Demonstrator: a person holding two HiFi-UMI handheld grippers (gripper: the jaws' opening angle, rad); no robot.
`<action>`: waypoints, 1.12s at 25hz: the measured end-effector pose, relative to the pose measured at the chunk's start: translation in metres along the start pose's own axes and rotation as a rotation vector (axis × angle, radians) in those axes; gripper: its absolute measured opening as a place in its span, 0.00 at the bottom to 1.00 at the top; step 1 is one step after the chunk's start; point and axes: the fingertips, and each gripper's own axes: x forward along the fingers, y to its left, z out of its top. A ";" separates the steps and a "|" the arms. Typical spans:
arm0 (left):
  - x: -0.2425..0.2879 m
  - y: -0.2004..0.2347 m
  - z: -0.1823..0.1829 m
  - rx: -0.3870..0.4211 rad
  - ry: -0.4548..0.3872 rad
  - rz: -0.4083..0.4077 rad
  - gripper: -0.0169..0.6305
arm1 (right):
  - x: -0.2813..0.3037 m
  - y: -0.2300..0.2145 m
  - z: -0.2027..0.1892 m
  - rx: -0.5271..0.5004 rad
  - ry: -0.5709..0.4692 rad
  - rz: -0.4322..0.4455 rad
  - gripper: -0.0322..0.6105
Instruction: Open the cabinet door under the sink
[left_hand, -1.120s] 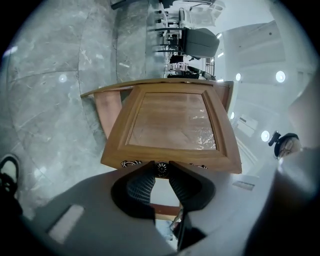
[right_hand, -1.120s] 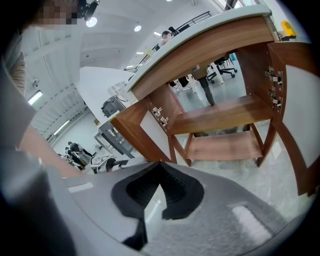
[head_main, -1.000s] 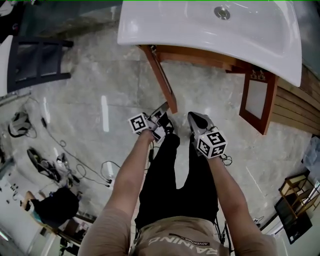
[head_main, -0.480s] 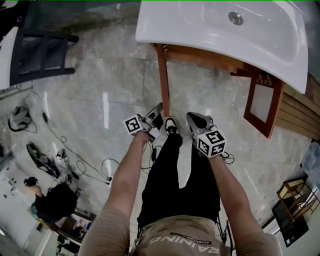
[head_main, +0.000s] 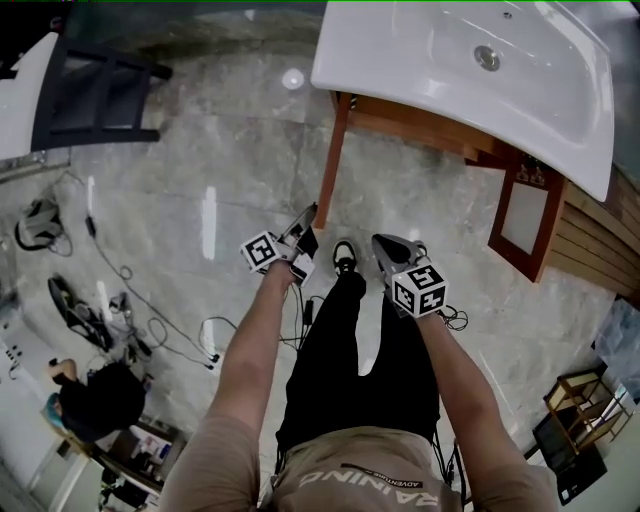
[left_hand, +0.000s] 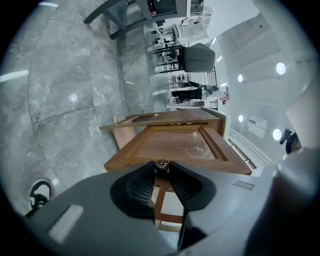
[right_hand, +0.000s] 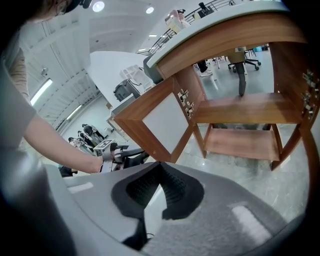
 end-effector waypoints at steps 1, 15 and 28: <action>-0.002 -0.001 -0.002 -0.006 -0.001 0.000 0.19 | 0.001 0.004 0.001 -0.002 0.005 0.005 0.05; -0.060 -0.010 -0.085 0.226 0.236 0.286 0.05 | -0.037 0.037 0.008 -0.096 0.079 0.002 0.05; 0.001 -0.134 -0.143 0.684 0.441 0.289 0.05 | -0.131 0.029 0.026 -0.131 0.055 -0.099 0.05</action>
